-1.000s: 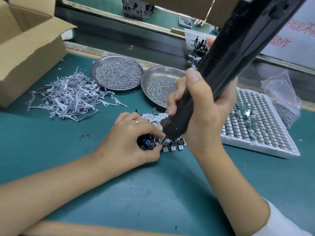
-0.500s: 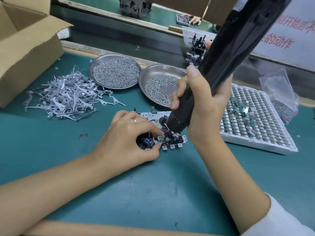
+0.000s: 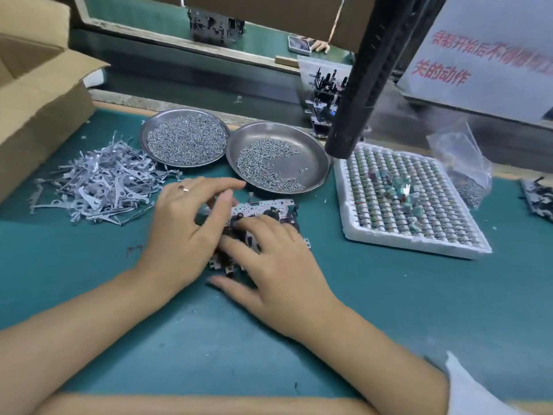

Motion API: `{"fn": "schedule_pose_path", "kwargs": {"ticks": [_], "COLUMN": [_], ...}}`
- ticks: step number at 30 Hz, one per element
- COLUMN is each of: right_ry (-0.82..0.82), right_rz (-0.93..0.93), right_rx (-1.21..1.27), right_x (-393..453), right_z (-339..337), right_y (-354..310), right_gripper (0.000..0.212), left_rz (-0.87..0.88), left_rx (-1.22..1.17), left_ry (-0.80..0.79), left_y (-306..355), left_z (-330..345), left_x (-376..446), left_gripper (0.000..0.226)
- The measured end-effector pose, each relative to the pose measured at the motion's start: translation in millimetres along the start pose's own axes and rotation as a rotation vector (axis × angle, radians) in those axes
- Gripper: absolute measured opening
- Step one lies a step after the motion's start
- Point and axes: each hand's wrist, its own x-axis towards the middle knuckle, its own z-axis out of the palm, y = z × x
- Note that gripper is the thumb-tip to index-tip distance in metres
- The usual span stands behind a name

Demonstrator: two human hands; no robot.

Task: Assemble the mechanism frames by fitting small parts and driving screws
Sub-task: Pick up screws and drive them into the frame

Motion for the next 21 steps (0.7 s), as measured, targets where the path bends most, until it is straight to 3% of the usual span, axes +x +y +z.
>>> {"fn": "schedule_pose_path", "kwargs": {"ticks": [6, 12, 21], "right_ry": [-0.124, -0.069, -0.006], "right_rz": [-0.008, 0.047, 0.432], "right_rx": [-0.205, -0.257, -0.42], "right_x": [-11, -64, -148], "right_z": [-12, -35, -88], "right_y": [-15, -12, 55], "right_gripper": [0.027, 0.024, 0.015], "left_rz": [0.048, 0.073, 0.321], "left_rx": [0.041, 0.046, 0.172], "left_ry": [0.006, -0.015, -0.147], "left_y": [-5, -10, -19], "left_z": [-3, -1, 8], "left_x": [2, 1, -5], "left_gripper": [0.024, 0.026, 0.033]}}
